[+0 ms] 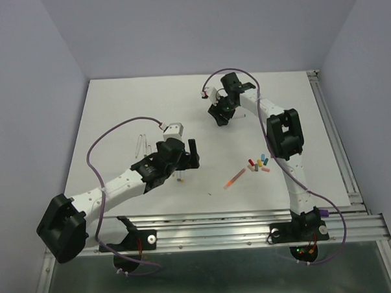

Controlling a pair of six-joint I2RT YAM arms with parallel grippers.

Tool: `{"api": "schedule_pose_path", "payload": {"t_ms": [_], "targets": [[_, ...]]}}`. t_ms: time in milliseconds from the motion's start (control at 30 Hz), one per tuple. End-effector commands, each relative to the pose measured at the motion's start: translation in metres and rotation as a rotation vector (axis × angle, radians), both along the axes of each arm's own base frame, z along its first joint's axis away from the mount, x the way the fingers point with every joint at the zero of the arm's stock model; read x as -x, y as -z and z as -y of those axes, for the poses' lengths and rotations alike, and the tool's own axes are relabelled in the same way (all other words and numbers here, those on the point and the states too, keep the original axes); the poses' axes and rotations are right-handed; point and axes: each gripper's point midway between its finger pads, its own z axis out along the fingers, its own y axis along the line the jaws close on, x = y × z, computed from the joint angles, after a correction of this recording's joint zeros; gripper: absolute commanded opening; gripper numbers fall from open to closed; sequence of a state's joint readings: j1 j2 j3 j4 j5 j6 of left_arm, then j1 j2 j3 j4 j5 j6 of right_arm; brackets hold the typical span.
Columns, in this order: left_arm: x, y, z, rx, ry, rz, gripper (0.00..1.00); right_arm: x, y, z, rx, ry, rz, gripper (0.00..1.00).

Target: Open the pen caps

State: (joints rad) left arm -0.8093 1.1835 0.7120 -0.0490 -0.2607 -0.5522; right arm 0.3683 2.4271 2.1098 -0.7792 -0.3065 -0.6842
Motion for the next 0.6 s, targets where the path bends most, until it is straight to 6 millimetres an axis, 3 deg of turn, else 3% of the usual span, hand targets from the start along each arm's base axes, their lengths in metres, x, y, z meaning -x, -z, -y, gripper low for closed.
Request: {"api": "schedule_pose_path", "payload": {"t_ms": [0, 300, 567], "targets": [[-0.005, -0.009, -0.001, 0.007, 0.003, 0.032, 0.99, 0.002, 0.011, 0.005, 0.044, 0.01, 0.008, 0.58], [-0.004, -0.01, -0.001, 0.002, 0.009, 0.032, 0.99, 0.005, 0.023, 0.019, 0.109, 0.062, 0.006, 0.45], [-0.004, -0.012, -0.002, 0.005, 0.006, 0.031, 0.99, 0.005, 0.028, 0.03, 0.156, 0.092, 0.021, 0.43]]}}
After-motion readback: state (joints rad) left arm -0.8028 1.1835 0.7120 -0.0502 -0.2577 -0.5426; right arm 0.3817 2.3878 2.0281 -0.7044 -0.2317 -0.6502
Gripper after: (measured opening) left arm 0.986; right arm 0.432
